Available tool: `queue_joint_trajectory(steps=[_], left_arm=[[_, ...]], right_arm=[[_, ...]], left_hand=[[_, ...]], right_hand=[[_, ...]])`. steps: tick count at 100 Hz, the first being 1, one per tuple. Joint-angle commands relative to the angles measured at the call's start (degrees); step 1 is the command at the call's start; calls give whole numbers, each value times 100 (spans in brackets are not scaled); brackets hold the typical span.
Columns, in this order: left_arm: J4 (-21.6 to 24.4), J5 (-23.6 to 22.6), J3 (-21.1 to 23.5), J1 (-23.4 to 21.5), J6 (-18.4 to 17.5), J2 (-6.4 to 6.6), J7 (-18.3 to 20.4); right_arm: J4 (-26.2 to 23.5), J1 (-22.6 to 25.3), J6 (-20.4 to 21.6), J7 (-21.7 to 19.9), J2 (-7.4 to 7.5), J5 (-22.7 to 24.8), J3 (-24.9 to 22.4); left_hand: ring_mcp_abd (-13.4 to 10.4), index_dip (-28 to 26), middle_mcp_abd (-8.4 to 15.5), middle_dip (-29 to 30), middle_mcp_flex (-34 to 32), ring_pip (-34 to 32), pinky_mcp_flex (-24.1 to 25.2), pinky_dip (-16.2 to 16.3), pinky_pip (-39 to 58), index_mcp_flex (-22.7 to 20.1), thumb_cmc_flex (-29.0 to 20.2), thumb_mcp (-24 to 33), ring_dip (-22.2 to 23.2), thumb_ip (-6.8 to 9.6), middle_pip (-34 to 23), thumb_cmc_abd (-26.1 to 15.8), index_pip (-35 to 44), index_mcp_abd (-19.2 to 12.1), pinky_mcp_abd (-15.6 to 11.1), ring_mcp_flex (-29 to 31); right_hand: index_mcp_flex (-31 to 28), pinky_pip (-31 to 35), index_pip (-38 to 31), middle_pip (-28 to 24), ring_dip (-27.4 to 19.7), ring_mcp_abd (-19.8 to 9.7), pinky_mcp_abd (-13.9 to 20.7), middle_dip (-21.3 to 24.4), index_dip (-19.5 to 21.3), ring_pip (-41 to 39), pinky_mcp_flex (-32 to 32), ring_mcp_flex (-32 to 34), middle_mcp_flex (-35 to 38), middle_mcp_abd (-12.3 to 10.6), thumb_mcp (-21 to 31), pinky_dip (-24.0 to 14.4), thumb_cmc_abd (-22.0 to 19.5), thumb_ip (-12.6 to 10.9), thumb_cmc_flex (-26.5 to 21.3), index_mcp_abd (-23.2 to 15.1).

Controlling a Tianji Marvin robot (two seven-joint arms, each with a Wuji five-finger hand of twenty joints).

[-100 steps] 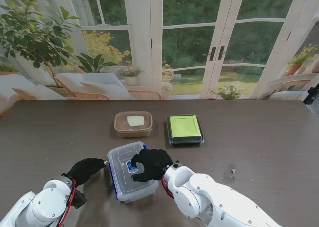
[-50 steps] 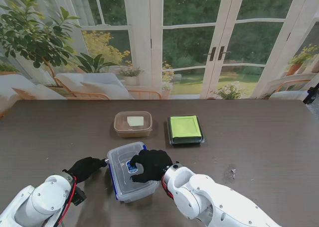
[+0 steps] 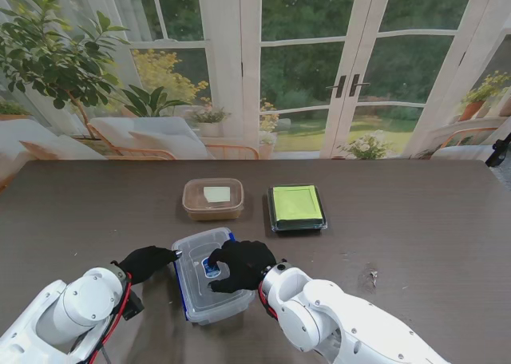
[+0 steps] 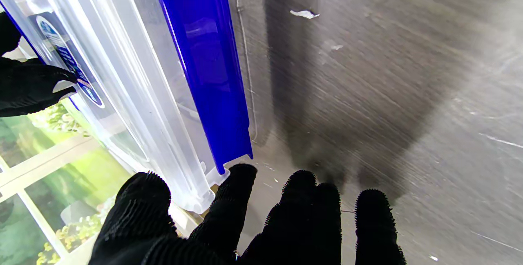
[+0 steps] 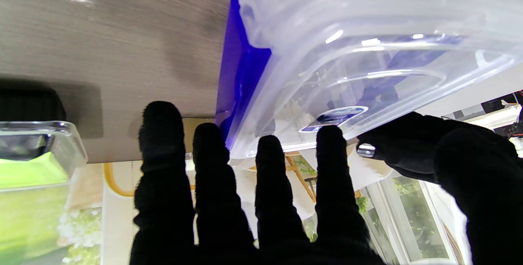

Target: Pair container bodies with their lids

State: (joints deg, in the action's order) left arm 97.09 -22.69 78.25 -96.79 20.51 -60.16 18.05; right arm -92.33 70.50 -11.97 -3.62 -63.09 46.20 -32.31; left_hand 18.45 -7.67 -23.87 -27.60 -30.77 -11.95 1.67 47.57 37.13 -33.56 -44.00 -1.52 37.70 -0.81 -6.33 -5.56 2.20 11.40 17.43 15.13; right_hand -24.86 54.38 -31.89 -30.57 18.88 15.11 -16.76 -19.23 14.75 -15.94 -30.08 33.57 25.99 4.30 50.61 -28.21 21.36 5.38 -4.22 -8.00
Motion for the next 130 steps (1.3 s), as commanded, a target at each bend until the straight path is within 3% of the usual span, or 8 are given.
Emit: queue_joint_trajectory(steps=[1, 21, 36, 53, 69, 87, 109, 130], left_arm=[[-349, 25, -126, -59, 107, -27, 254], [-476, -87, -288, 108, 117, 22, 428], [-498, -125, -353, 150, 133, 48, 517], [-479, -36, -336, 111, 195, 25, 451], [-418, 79, -244, -19, 213, -23, 281], [-261, 594, -23, -280, 208, -192, -260], [-54, 1383, 236, -580, 145, -423, -909], [220, 1724, 443, -836, 135, -516, -1155]], right_arm=[[-25, 74, 42, -124, -23, -22, 57], [-43, 75, 40, -157, -19, -48, 64], [-56, 74, 29, -179, -15, -57, 71], [-70, 82, 13, -200, -14, -87, 89], [-76, 84, 13, -228, -7, -96, 117], [-99, 90, -6, -265, -1, -119, 123], [-137, 75, -28, -311, 6, -128, 165], [-154, 55, -47, -335, 5, -136, 195]], left_hand=[[668, 86, -190, 26, 208, 244, 109, -18, -149, 127, 245, -45, -343, -19, 34, -290, -106, -158, -144, 197], [652, 250, -193, -24, 214, 206, 95, 32, -201, 226, 225, -37, -287, -16, 7, -277, -189, -81, -173, 212], [686, -31, -210, -97, 135, 159, 18, 142, -190, -786, 254, -42, -216, -14, -12, -321, 469, 371, -151, 257], [738, -315, -224, -121, -49, 140, 18, 172, -187, -1396, 242, -33, -198, -10, -52, -354, 812, 492, -124, 307], [801, -683, -171, -157, -394, 90, -38, 201, -165, -1889, 210, -29, -170, -7, -108, -383, 1112, 404, -75, 447], [893, -1011, -222, -197, -628, 35, -78, 212, -111, -2110, 139, -22, -162, -8, -141, -360, 1318, 570, 5, 547], [996, -1163, -339, -208, -713, 25, -90, 198, -109, -1975, 29, -11, -164, -9, -146, -317, 1293, 779, 72, 604], [1088, -1292, -394, -221, -842, 1, -172, 213, -81, -1935, -6, -28, -146, -18, -172, -305, 1287, 813, 190, 721]], right_hand=[[236, -64, 35, -61, 168, -529, 68, -34, 31, -448, 2000, 330, 27, -35, -151, -113, 1, -168, -35, -29], [238, -65, 36, -63, 184, -537, 68, -36, 31, -486, 2005, 344, 38, -31, -156, -115, -10, -169, -43, -27], [242, -63, 39, -58, 189, -529, 68, -35, 30, -500, 2003, 351, 36, -34, -166, -117, -27, -169, -39, -23], [241, -62, 42, -53, 190, -518, 70, -35, 29, -505, 2003, 350, 29, -28, -177, -119, -36, -170, -39, -24], [255, -62, 48, -51, 189, -514, 72, -36, 30, -505, 2003, 340, 16, -27, -188, -119, -50, -173, -46, -20], [279, -72, 61, -43, 185, -522, 78, -34, 28, -494, 2021, 316, -13, -23, -196, -117, -57, -176, -52, -13], [304, -78, 76, -41, 184, -518, 85, -34, 29, -493, 2024, 303, -43, -19, -217, -118, -79, -177, -59, -5], [309, -79, 83, -42, 184, -524, 84, -34, 33, -494, 2025, 300, -54, -23, -237, -121, -92, -181, -64, -4]])
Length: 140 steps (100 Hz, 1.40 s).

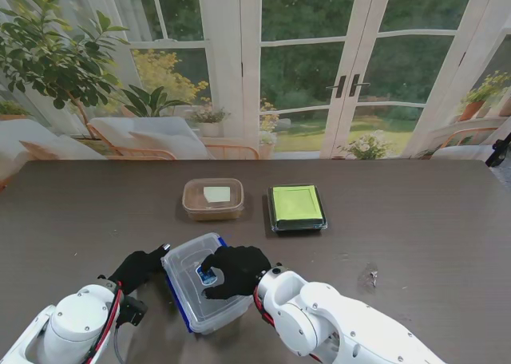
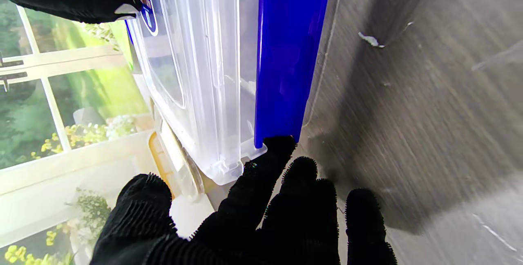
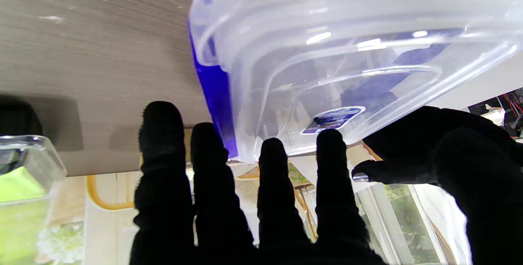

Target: Pair container bodies with their lids

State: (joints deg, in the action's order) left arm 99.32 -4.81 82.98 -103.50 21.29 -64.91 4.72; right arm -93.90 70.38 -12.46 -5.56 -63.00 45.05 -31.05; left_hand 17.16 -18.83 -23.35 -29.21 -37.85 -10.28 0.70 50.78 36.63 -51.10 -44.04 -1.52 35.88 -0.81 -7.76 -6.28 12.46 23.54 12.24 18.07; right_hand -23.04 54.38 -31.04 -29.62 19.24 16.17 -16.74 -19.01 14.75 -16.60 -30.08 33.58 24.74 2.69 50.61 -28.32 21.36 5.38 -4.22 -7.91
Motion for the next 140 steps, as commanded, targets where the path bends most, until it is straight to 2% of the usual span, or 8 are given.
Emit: queue_joint_trajectory(steps=[1, 20, 31, 38, 50, 70, 109, 140], left_arm=[[9, -65, -24, -174, 61, -40, 181], [184, -342, 44, -298, 216, 41, 398], [180, -622, 23, -302, 295, 112, 590], [164, -753, -10, -277, 327, 154, 711], [78, -758, -91, -168, 304, 175, 793], [-118, -696, -285, 135, 201, 201, 923], [-486, -635, -734, 739, 99, 270, 1253], [-282, -1080, -692, 599, 192, 373, 1485]], right_arm=[[2, 66, 1, -142, -4, -22, 71], [-21, 44, -19, -190, 4, -25, 101], [-60, -2, -41, -307, 41, 65, 162], [-105, -54, -110, -433, 79, 183, 235], [-145, -74, -245, -501, 109, 363, 330], [-173, -56, -567, -471, 118, 654, 429], [-146, 43, -1106, -64, 34, 1088, 469], [-171, 136, -1304, 316, -30, 1418, 472]], left_hand=[[1221, -180, -446, -61, -140, -168, -77, -106, -29, -176, -1, -30, 37, -19, -31, -232, 259, -401, 712, 429], [1241, -208, -448, -70, -180, -189, -96, -102, -21, -13, -80, -13, 54, -14, -35, -182, 140, -429, 726, 461], [1237, -211, -454, -76, -185, -198, -94, -103, -15, 8, -120, -14, 61, -13, -33, -162, 88, -422, 725, 462], [1205, -203, -427, -76, -170, -193, -80, -112, -25, 51, -155, -10, 58, -11, -26, -146, 46, -454, 704, 449], [1186, -172, -428, -62, -119, -151, -42, -150, -82, 151, -240, -2, 31, -7, -1, -115, -47, -462, 694, 401], [1171, -142, -417, -42, -111, -125, -47, -175, -111, 185, -297, -8, 5, -5, 3, -97, -104, -485, 686, 412], [1173, -107, -415, -35, -119, -127, -47, -181, -109, 178, -347, -12, 6, -4, -7, -81, -129, -487, 686, 413], [1182, -44, -406, -41, -142, -157, -82, -169, -84, 252, -394, -8, 20, 0, -17, -54, -197, -507, 685, 432]], right_hand=[[127, -79, -2, -136, 147, -630, 83, -55, 34, -427, 2025, 297, 65, 137, -237, -110, -91, -181, -66, -6], [137, -85, 12, -126, 146, -629, 82, -51, 34, -424, 2035, 286, 39, 138, -249, -111, -50, -181, -69, -17], [210, -92, 66, -86, 145, -653, 95, -39, 18, -414, 2040, 256, -63, 127, -287, -112, 108, -158, -107, -34], [355, -88, 204, -70, 175, -669, 119, -43, -29, -449, 2045, 211, -234, 129, -484, -132, 237, -121, -221, -51], [602, -64, 405, -67, 236, -677, 134, -52, -88, -538, 2041, 140, -399, 142, -703, -178, 378, -123, -311, -36], [990, -36, 742, -170, 303, -656, 145, -118, -171, -682, 2033, 58, -751, 165, -896, -239, 385, -192, -321, 89], [1072, 22, 981, -244, 306, -590, 117, -134, -205, -757, 2008, 1, -895, 229, -916, -267, 320, -241, -219, 193], [1081, 27, 914, -250, 70, -526, 89, -60, -146, -379, 2038, -160, -902, 254, -770, -225, 220, -263, -122, 273]])
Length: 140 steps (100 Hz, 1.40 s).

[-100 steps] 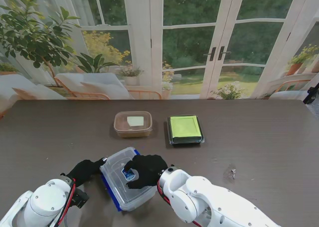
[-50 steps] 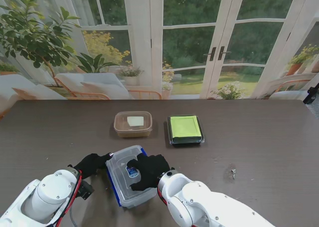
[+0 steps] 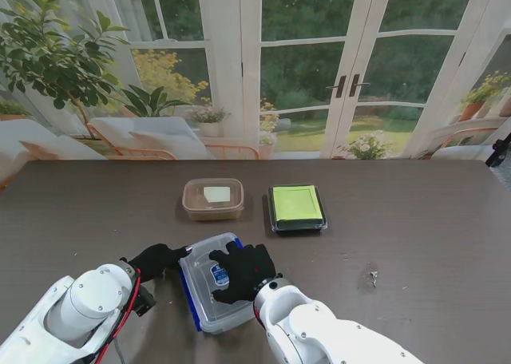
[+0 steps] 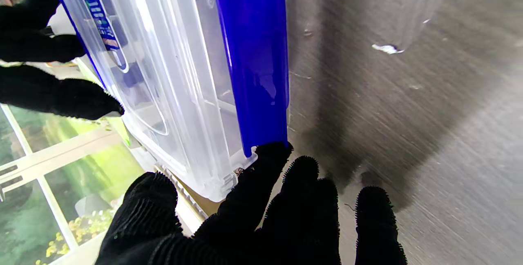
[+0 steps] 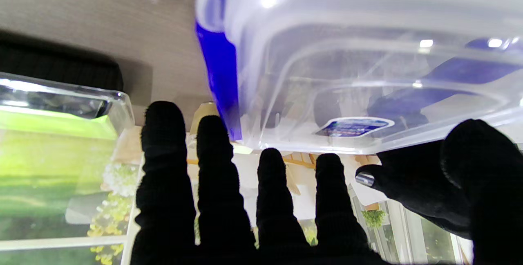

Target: Pair container bodies with their lids

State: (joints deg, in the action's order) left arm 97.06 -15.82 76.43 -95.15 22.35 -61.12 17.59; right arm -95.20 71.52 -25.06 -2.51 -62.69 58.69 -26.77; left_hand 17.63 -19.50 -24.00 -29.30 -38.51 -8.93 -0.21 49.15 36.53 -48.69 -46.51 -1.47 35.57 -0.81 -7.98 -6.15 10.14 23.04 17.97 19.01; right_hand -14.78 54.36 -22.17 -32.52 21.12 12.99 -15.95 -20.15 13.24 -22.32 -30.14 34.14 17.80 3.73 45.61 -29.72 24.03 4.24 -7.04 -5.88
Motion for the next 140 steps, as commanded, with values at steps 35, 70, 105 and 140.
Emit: queue_joint_trajectory(steps=[35, 70, 105, 140], left_arm=[[223, -314, 143, -612, 156, 30, 216], [263, -389, 179, -812, 240, 11, 99], [353, -172, 246, -964, 274, -44, -61], [401, -179, 213, -1048, 395, -42, -74]], right_arm=[[-5, -152, -108, -8, -85, 146, 279], [135, -292, -71, -256, -67, -158, 466], [51, -264, -72, -403, -21, -168, 458], [-22, -232, -82, -474, 4, -143, 461]], left_hand=[[1117, 102, -324, -41, -82, -324, 8, 3, -41, 154, -182, -10, 56, 3, 3, -58, -48, -566, 100, 344], [1109, 225, -317, -43, -48, -339, 27, -11, -21, 399, -188, -14, 48, 2, 14, -54, -183, -712, 91, 313], [1107, 280, -323, -47, -42, -359, 33, -22, -18, 409, -187, -15, 41, 2, 11, -57, -170, -710, 88, 312], [1106, 284, -327, -47, -35, -352, 34, -28, -18, 347, -183, -18, 33, 2, 16, -57, -130, -644, 84, 298]], right_hand=[[297, -66, -113, 24, -250, -309, 54, 85, 33, 438, 2150, -380, -276, 161, -147, -12, -133, -149, 221, 101], [262, -79, -142, 24, -254, -325, 71, 102, 8, 441, 2166, -343, -227, 160, -99, 4, -117, -141, 185, 70], [251, -77, -111, 43, -237, -327, 77, 108, -15, 413, 2165, -325, -242, 156, -93, 5, -68, -123, 139, 52], [243, -76, -74, 43, -216, -321, 92, 103, -23, 375, 2165, -329, -259, 161, -104, 1, -50, -117, 119, 45]])
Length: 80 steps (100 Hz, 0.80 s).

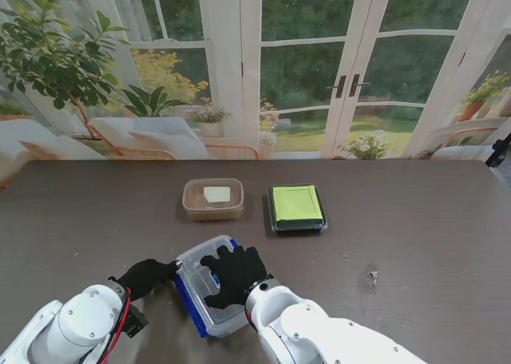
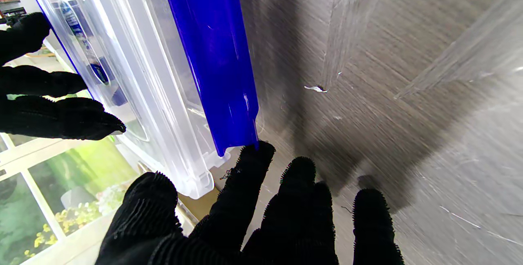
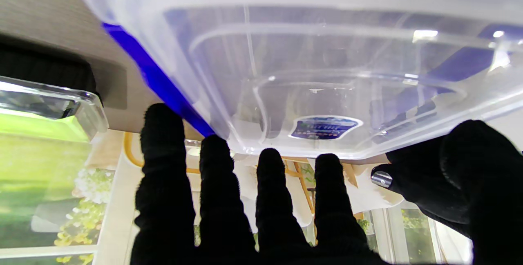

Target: Pair container bodies with their lids

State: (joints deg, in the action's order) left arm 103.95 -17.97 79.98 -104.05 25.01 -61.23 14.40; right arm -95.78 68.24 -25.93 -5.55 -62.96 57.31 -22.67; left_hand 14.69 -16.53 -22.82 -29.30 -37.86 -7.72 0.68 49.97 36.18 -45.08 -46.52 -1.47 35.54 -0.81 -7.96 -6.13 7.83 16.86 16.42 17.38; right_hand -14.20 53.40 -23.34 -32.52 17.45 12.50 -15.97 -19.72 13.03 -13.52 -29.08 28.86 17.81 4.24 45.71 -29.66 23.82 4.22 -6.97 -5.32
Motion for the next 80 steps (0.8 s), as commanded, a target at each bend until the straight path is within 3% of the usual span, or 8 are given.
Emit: queue_joint_trajectory(steps=[1, 30, 59, 68, 80], left_arm=[[-292, 37, -148, -155, 132, -31, 244], [-340, 180, -157, -136, 97, -61, 174], [-102, 910, 190, -405, -215, -250, -328], [-27, 732, 232, -456, -189, -219, -278], [-23, 81, 174, -444, -32, -108, -25]], right_arm=[[34, 96, 4, -172, 33, -2, 52], [26, 83, -36, -194, 31, -17, 84], [-8, 73, -40, -257, 46, -22, 128], [-15, 67, -47, -269, 45, -34, 138], [-6, 51, -63, -255, 35, -44, 162]], left_hand=[[1397, -11, -445, -46, -97, -473, -50, -111, 15, -4, -183, -17, 35, 2, 15, -58, 96, -23, 238, 460], [1396, -17, -436, -49, -105, -479, -64, -110, 20, -98, -193, -13, 38, 3, 7, -62, 144, -19, 231, 466], [1429, -53, -475, -53, -131, -479, -53, -105, 20, -157, -223, -10, 40, 1, 3, -42, 192, 41, 261, 477], [1437, -59, -466, -56, -158, -483, -65, -101, 25, -158, -219, -15, 42, 0, -6, -45, 192, 47, 268, 505], [1438, -24, -474, -62, -184, -498, -93, -90, 45, -49, -229, -11, 54, 2, -14, -39, 113, 89, 280, 533]], right_hand=[[188, 21, 45, 43, 152, -271, 96, 60, -3, -507, 2058, 201, -262, 108, -115, -5, -32, -116, 115, -13], [188, 17, 73, 43, 160, -267, 95, 59, -1, -522, 2070, 195, -274, 115, -113, -8, -34, -116, 111, -7], [200, 4, 102, 46, 159, -263, 95, 59, 4, -515, 2088, 173, -295, 120, -111, -7, -53, -117, 126, -7], [199, 1, 112, 44, 160, -270, 100, 58, 7, -518, 2092, 179, -292, 119, -107, -8, -59, -119, 125, -5], [209, 0, 130, 46, 163, -269, 98, 59, 10, -523, 2092, 187, -293, 113, -106, -10, -62, -118, 129, -3]])
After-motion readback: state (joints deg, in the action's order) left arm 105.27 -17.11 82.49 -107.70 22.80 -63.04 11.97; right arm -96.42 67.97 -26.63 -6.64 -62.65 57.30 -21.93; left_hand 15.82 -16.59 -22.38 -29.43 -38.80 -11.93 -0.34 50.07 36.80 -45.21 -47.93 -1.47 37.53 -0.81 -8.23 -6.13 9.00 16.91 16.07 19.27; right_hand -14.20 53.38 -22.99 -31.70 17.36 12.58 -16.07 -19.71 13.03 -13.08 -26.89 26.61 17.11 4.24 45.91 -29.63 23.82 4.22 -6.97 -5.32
